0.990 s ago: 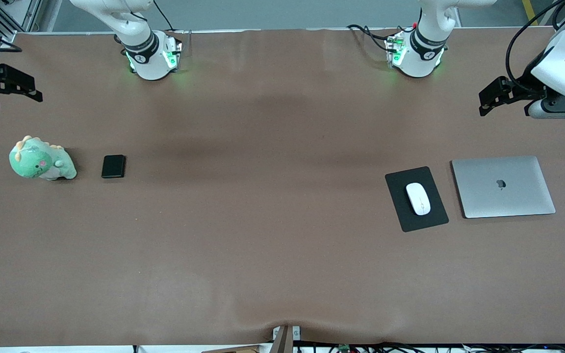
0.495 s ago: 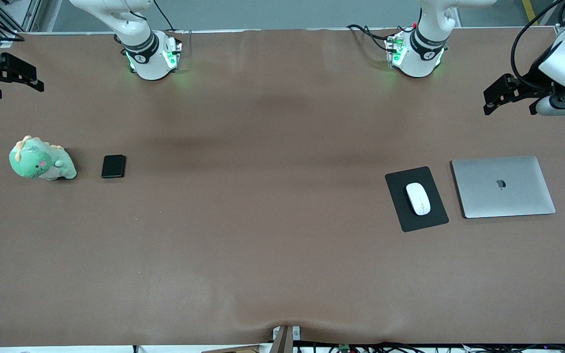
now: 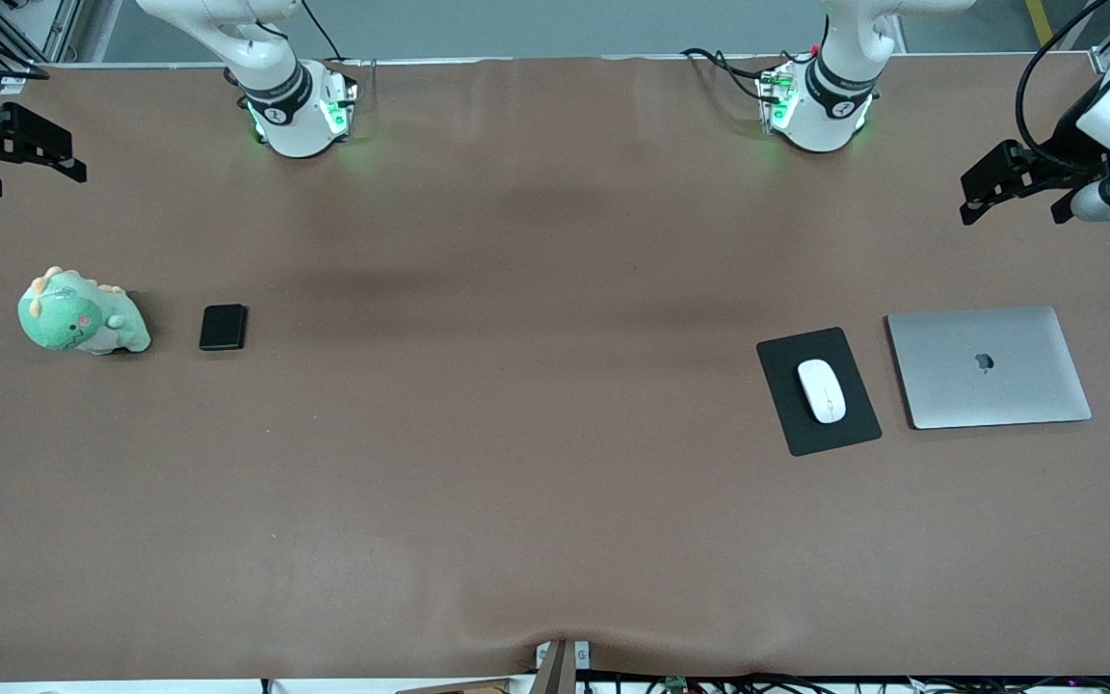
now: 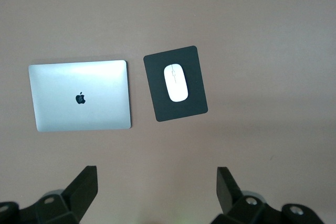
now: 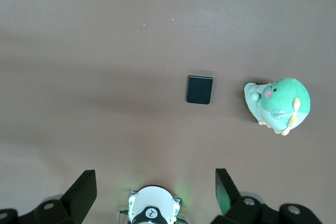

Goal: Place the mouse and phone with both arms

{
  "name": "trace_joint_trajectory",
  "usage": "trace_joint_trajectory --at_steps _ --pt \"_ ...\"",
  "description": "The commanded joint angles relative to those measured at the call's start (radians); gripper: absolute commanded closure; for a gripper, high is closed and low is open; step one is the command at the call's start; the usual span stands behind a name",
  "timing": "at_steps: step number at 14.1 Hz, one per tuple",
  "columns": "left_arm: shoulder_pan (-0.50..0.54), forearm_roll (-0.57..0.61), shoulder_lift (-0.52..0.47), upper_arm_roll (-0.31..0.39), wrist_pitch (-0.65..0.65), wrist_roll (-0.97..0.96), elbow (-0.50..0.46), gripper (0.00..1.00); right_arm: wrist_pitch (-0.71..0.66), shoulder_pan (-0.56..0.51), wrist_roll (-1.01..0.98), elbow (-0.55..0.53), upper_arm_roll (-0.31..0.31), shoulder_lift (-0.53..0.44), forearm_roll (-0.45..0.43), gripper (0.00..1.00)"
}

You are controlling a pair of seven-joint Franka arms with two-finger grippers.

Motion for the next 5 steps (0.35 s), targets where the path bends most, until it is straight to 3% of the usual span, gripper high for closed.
trace_joint_trajectory --at_steps 1,5 --pt "0.002 -0.014 0.006 0.000 -0.021 0.001 0.021 0.00 -0.009 0.022 0.018 0.040 -0.017 0.025 -0.005 0.00" --pt "0.002 -0.016 0.006 0.000 -0.029 -0.001 0.021 0.00 -0.009 0.029 0.018 0.043 -0.019 0.034 -0.005 0.00"
